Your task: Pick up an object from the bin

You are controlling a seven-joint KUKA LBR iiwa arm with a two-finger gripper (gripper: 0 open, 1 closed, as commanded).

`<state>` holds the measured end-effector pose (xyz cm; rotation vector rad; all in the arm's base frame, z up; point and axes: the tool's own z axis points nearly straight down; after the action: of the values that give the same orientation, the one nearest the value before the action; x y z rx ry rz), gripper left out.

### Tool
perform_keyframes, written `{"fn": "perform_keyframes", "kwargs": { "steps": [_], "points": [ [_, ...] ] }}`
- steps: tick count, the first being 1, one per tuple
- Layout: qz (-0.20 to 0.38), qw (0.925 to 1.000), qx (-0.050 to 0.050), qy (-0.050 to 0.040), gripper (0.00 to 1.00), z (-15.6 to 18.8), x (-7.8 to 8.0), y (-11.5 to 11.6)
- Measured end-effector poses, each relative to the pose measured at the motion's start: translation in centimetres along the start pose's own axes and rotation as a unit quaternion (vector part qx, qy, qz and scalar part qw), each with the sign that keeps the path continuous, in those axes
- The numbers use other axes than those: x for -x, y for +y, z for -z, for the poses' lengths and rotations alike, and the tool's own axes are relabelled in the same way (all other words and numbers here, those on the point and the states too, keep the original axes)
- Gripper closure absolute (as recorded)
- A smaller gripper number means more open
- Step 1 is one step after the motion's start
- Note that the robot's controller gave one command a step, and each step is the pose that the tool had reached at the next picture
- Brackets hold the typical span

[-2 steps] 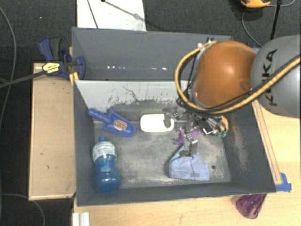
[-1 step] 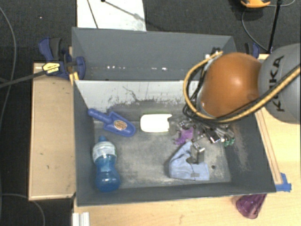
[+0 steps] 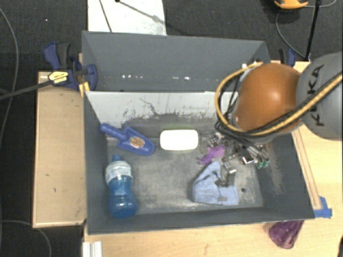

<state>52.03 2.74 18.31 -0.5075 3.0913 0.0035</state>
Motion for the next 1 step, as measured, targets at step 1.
{"fn": "perform_keyframes", "kwargs": {
  "steps": [1],
  "points": [
    [0.073,0.9973,-0.001,-0.001,0.0,-1.74,-0.2,-0.9]
  ]
}}
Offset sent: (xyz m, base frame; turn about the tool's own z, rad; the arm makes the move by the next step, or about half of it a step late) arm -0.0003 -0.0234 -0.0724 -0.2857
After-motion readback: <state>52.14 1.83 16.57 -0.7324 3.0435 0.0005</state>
